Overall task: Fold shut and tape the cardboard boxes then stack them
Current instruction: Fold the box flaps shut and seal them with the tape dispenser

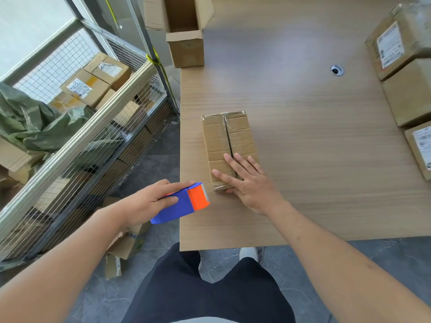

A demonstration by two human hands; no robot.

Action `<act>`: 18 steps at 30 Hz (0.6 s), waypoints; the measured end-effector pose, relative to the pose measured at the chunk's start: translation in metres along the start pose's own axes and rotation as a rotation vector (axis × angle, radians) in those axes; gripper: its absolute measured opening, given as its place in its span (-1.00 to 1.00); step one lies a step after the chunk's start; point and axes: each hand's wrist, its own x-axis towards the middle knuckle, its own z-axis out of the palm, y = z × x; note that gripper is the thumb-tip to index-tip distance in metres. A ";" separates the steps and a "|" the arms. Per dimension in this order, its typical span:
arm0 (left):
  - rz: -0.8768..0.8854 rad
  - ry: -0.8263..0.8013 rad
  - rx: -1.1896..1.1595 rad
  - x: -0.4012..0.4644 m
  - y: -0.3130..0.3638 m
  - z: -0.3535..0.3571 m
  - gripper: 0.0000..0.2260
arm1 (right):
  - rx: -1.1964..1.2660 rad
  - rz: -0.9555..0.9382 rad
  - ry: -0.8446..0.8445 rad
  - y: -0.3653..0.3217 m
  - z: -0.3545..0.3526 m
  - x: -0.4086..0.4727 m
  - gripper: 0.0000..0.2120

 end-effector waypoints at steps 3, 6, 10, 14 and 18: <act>-0.003 0.006 -0.013 -0.003 -0.003 -0.002 -0.52 | 0.025 0.006 -0.024 -0.001 -0.004 0.001 -0.45; -0.029 0.042 0.082 0.005 -0.004 0.003 -0.52 | 0.033 0.007 -0.045 -0.001 -0.006 0.000 -0.49; -0.108 0.060 0.150 0.021 -0.008 0.011 -0.56 | 0.043 0.019 -0.088 -0.002 -0.009 0.001 -0.48; -0.166 0.054 0.161 0.037 -0.005 0.018 -0.62 | 0.055 0.023 -0.112 -0.003 -0.012 0.001 -0.48; -0.242 0.025 0.233 0.031 -0.015 0.013 -0.62 | 0.076 0.036 -0.129 -0.003 -0.011 0.002 -0.47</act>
